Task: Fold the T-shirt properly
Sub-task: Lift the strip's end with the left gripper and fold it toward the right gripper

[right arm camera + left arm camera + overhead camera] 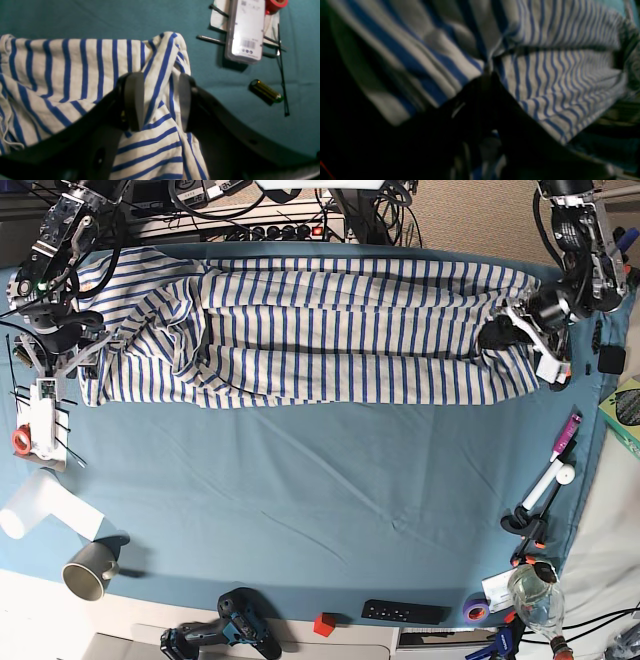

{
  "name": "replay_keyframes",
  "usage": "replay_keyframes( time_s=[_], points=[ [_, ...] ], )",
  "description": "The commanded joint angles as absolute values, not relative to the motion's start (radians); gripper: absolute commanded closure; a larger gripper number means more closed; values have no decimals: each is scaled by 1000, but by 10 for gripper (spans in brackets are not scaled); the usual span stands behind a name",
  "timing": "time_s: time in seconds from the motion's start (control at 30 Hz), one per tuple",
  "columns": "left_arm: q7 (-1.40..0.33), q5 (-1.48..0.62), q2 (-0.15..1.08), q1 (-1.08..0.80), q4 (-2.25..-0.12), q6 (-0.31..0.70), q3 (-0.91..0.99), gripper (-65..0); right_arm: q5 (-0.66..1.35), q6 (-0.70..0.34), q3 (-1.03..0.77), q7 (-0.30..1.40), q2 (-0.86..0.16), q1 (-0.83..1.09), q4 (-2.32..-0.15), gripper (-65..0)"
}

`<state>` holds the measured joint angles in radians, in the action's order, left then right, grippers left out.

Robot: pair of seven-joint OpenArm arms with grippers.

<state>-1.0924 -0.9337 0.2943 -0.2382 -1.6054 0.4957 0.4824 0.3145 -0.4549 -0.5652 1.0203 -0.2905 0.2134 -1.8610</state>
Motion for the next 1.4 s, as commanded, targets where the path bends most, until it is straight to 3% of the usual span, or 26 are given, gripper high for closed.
replay_keyframes(
  time_s=[0.0, 0.5, 1.37],
  points=[
    [-1082, -946, 311, -233, -1640, 496, 487, 0, 320, -450, -570, 997, -307, 202, -1878, -232],
    [-1060, -942, 264, -233, -1750, 495, 474, 0, 268, -398, -570, 990, -307, 202, -1878, -232],
    [-1000, -822, 94, -104, -1752, 497, 62, 0, 267, -398, -570, 982, -307, 202, -1877, -232]
  ],
)
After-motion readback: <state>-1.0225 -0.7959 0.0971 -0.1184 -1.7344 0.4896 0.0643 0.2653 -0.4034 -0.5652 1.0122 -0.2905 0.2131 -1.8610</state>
